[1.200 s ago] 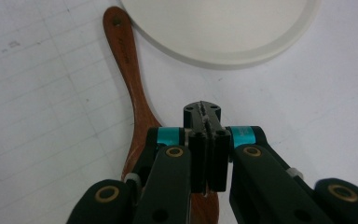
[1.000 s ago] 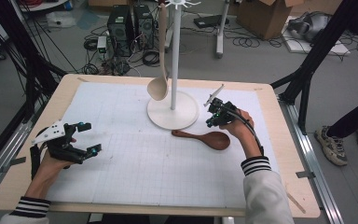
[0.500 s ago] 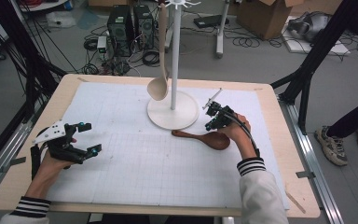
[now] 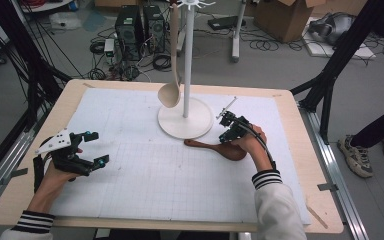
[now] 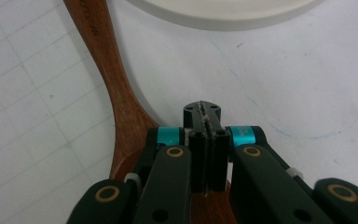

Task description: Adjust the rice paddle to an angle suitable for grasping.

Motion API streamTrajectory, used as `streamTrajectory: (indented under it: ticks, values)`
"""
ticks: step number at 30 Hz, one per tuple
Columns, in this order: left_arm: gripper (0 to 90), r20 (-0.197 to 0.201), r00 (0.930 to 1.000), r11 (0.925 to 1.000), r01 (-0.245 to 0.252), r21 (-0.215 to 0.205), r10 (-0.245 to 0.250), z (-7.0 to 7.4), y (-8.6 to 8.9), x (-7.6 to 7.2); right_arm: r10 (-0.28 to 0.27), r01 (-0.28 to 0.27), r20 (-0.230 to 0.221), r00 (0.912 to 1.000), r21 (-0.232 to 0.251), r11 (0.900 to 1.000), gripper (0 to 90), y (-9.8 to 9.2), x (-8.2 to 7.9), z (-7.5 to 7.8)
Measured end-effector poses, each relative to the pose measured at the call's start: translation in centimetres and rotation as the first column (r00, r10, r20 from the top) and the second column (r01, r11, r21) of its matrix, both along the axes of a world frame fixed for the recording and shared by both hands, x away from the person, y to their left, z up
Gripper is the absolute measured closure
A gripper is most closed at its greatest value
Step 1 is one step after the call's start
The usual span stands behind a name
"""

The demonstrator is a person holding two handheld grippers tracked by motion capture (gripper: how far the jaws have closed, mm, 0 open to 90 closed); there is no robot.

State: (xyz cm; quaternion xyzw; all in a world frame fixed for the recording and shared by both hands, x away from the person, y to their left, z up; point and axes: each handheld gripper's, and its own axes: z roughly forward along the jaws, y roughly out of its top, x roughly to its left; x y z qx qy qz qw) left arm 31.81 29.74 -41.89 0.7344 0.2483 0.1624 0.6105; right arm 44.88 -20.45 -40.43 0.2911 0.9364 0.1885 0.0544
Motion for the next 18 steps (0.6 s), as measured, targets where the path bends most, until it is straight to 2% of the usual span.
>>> streamTrajectory:
  ticks: [5, 11, 13, 15, 18]
  values:
    - [1.7, 0.001, 1.0, 1.0, -0.001, -0.001, 0.001, 0.02, -0.01, -0.02, -0.017, 0.017, -0.013, 0.9998, 0.015, 1.0, 90.0, -0.12, -0.12, 0.09]
    - [1.7, 0.001, 1.0, 1.0, 0.004, -0.002, -0.004, 0.06, -0.14, -0.1, -0.024, 0.024, -0.023, 0.9995, 0.007, 1.0, 90.0, 0.04, 0.05, -0.19]
    - [1.7, -0.001, 1.0, 1.0, 0.002, -0.004, -0.002, 0.05, -0.15, -0.09, -0.017, 0.017, -0.038, 0.9991, -0.008, 1.0, 90.0, 0.14, -0.04, -0.33]
    - [1.7, -0.001, 1.0, 1.0, 0.001, -0.002, -0.001, 0.04, -0.14, -0.08, -0.016, 0.015, -0.033, 0.9993, -0.02, 1.0, 90.0, 0.13, -0.17, -0.41]
    - [1.7, 0.0, 1.0, 1.0, 0.002, -0.003, -0.002, 0.04, -0.16, -0.06, -0.015, 0.015, -0.028, 0.9995, 0.005, 1.0, 90.0, -0.11, -0.49, -0.2]
